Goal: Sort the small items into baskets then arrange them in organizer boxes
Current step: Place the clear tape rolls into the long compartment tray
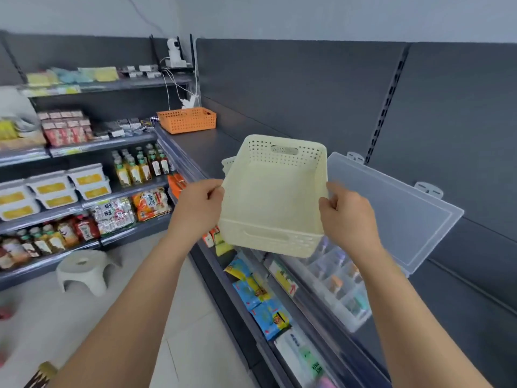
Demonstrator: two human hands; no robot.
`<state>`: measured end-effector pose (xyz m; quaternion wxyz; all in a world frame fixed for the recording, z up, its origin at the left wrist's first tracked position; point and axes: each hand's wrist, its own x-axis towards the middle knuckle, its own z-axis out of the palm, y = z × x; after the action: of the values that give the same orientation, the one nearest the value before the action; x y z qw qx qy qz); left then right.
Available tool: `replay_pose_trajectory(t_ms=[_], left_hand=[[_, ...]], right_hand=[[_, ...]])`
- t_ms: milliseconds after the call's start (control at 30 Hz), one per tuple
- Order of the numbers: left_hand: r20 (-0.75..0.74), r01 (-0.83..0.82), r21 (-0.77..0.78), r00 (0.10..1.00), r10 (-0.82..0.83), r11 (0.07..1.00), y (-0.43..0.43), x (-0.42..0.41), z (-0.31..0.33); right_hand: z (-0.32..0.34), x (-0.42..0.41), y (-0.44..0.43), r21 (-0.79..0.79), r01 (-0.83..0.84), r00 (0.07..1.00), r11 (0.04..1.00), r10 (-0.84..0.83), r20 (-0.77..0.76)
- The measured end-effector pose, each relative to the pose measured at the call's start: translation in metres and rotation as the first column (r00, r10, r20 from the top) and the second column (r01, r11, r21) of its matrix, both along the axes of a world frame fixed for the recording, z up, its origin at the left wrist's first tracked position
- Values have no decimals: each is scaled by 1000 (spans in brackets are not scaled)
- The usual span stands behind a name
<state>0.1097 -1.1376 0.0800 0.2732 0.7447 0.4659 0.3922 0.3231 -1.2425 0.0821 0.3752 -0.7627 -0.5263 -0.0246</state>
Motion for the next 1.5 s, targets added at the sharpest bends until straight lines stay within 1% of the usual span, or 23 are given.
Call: replay_pose_trajectory(t_ms=[133, 267, 400, 533, 700, 900, 1033, 1233, 1367, 1500], left_hand=[[0, 29, -8, 1000, -29, 1000, 63, 9, 5], [27, 101, -12, 995, -101, 995, 123, 16, 8], [15, 210, -11, 978, -209, 978, 191, 21, 5], [13, 345, -51, 938, -345, 937, 256, 27, 5], [41, 494, -105, 869, -492, 863, 320, 39, 6], [40, 594, -158, 802, -596, 789, 362, 62, -4], [31, 599, -190, 796, -605, 778, 380, 75, -13], [22, 631, -187, 769, -639, 753, 393, 91, -19], [30, 680, -187, 726, -687, 709, 402, 104, -23], [29, 732, -201, 668, -743, 651, 410, 111, -27]], right_hand=[[14, 7, 50, -20, 40, 999, 999, -40, -3], [16, 5, 97, -36, 96, 995, 995, -96, -10], [10, -1, 144, -54, 203, 979, 978, -203, -5], [8, -15, 187, -60, 325, 945, 944, -327, -16], [11, -29, 226, -73, 460, 886, 885, -463, -29], [3, -27, 251, -95, 554, 827, 827, -560, -52], [-3, -20, 266, -132, 562, 821, 817, -570, -36], [-9, -16, 276, -119, 613, 786, 781, -618, -7], [-4, -19, 278, -109, 663, 745, 741, -667, -2], [-3, -30, 282, -139, 723, 686, 677, -727, 24]])
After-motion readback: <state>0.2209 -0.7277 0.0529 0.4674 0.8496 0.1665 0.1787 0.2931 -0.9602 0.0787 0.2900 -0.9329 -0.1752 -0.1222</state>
